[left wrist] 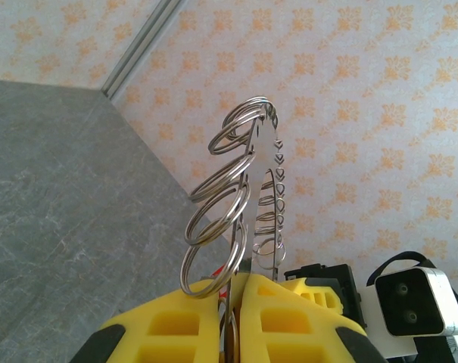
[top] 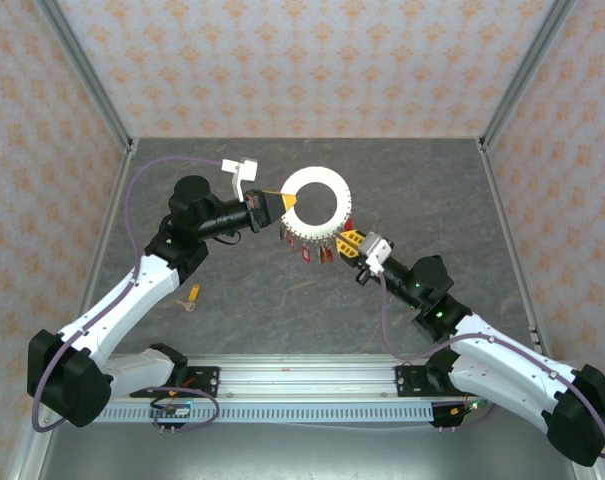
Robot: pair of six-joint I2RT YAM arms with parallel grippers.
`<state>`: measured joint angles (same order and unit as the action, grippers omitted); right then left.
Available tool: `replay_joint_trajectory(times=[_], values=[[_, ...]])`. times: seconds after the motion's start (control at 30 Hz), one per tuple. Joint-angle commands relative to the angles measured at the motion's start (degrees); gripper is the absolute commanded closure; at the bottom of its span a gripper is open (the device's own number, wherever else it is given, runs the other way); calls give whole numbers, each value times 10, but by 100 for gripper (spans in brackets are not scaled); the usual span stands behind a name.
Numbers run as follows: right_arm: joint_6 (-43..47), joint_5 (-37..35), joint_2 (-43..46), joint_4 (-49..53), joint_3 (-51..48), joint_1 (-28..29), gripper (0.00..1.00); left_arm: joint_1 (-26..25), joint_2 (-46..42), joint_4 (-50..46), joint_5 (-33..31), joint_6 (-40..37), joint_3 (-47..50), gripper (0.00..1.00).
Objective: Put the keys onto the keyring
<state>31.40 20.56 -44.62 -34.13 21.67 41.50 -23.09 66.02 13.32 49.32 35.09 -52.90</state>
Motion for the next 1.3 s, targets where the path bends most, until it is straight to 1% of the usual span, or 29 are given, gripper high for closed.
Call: replay_joint_trajectory(times=[0.0, 0.3, 0.5, 0.6, 1.03, 1.13, 1.27], values=[[4, 3, 1, -17, 10, 3, 85, 4, -18, 24, 19, -11, -30, 100], [10, 3, -1, 4, 7, 3, 85, 4, -18, 24, 29, -13, -33, 100], [5, -3, -2, -12, 3, 4, 84, 5, -17, 26, 36, -14, -34, 100], [3, -5, -1, -28, 1, 4, 85, 5, -17, 22, 38, -17, -34, 100], [5, -9, -2, -27, -3, 3, 89, 5, -16, 16, 40, -22, -37, 100], [7, -7, -4, -25, -2, 3, 89, 5, -16, 19, 40, -21, -35, 100], [1, 0, -4, -26, -2, 3, 86, 5, -15, 18, 40, -21, -36, 100]])
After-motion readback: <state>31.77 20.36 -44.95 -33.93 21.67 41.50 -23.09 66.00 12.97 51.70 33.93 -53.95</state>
